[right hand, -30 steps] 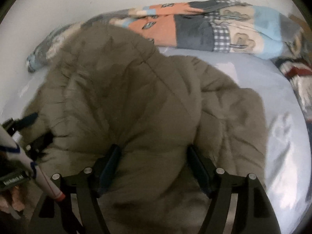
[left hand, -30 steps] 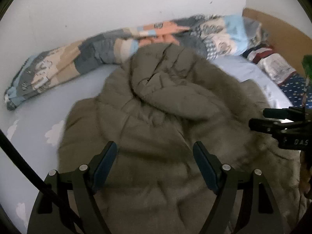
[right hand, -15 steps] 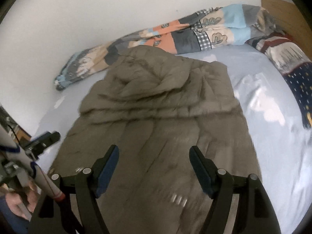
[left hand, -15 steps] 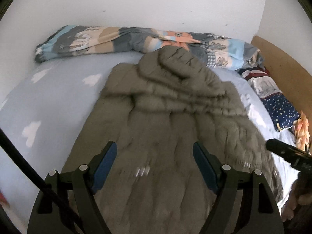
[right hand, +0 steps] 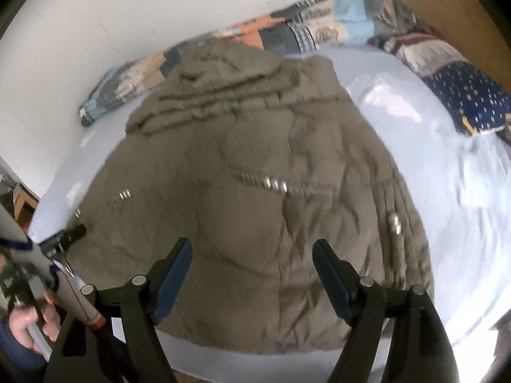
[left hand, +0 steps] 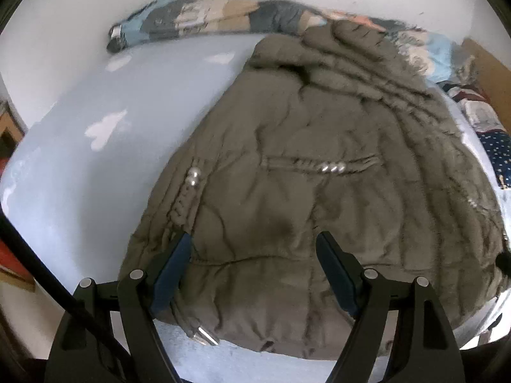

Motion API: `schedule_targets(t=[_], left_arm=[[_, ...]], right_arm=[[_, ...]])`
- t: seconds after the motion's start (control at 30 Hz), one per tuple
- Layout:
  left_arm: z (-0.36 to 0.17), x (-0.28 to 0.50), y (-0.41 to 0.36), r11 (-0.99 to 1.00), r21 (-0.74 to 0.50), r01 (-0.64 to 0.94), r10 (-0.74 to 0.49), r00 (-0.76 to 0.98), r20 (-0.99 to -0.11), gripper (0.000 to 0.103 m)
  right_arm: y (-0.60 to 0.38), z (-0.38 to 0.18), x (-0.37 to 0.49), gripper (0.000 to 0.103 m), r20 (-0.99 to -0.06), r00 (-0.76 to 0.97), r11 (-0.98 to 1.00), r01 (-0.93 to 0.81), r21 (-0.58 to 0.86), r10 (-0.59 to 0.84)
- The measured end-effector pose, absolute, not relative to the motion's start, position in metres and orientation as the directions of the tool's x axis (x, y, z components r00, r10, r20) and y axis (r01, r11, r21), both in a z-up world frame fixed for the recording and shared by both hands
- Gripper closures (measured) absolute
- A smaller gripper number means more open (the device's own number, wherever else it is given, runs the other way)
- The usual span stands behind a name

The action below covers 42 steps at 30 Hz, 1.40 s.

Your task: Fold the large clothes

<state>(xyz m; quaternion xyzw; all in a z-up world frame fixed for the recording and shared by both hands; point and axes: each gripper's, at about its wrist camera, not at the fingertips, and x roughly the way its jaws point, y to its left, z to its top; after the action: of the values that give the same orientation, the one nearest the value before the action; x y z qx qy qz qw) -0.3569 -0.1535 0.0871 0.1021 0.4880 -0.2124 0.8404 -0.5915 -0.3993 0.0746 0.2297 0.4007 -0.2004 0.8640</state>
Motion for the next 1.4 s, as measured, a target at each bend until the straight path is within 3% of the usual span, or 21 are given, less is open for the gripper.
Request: schedule_targets(t=[0.27, 0.47, 1.4], left_arm=[[0.062, -0.364, -0.167, 0.873, 0.091, 0.48, -0.173, 0.478, -0.861, 0.02], [0.057, -0.367, -0.168, 0.856, 0.111, 0.504, -0.179, 0.49, -0.853, 0.011], [0.047, -0.381, -0.165, 0.828, 0.16, 0.537, -0.228, 0.584, -0.779, 0.005]], right_arm=[[-0.398, 0.034, -0.592, 0.022, -0.856, 0.49, 0.804, 0.569, 0.172, -0.163], [-0.391, 0.026, -0.586, 0.019, -0.865, 0.462, 0.835, 0.541, 0.097, -0.198], [-0.38, 0.012, -0.6, 0.012, -0.805, 0.549, 0.852, 0.512, 0.109, -0.227]])
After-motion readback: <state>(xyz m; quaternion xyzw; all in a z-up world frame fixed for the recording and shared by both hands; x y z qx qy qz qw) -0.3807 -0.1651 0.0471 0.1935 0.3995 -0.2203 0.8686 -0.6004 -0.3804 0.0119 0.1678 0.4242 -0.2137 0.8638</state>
